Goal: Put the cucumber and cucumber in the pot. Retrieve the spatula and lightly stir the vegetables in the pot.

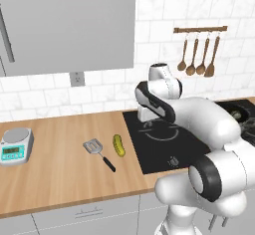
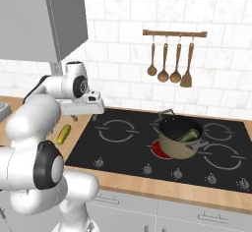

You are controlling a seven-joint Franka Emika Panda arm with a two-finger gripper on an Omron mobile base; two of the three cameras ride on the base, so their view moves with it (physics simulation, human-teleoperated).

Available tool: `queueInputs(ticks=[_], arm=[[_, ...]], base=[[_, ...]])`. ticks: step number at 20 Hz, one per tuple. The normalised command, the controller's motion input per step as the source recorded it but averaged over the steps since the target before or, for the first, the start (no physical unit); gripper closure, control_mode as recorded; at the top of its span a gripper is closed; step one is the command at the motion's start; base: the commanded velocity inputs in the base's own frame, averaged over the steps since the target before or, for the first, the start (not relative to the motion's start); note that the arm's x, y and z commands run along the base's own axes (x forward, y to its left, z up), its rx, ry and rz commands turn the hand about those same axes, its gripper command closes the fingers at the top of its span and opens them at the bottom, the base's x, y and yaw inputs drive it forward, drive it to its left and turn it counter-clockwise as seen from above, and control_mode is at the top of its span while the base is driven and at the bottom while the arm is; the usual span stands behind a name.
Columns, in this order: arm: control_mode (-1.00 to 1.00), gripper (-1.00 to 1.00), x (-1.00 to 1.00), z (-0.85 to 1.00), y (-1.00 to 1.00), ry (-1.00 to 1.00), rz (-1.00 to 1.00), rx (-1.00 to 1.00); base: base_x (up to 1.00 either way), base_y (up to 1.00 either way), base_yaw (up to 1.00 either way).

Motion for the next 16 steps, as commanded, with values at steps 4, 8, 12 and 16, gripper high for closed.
queueInputs(ticks=[4, 8, 12, 16], arm=[[-1.00, -1.00, -0.02, -0.21, 1.00, 0.00, 0.00, 0.00], [-1.00, -1.00, 0.00, -0.28, 0.96, 0.00, -0.04, 0.00], [-1.00, -1.00, 0.07, -0.35, 0.81, 0.00, -0.08, 0.00], [-1.00, -1.00, 0.21, -0.35, 0.50, 0.00, -0.09, 0.00]], base=[[0.00, 0.00, 0.00], [0.00, 0.00, 0.00], [0.00, 0.00, 0.00], [0.00, 0.00, 0.00]])
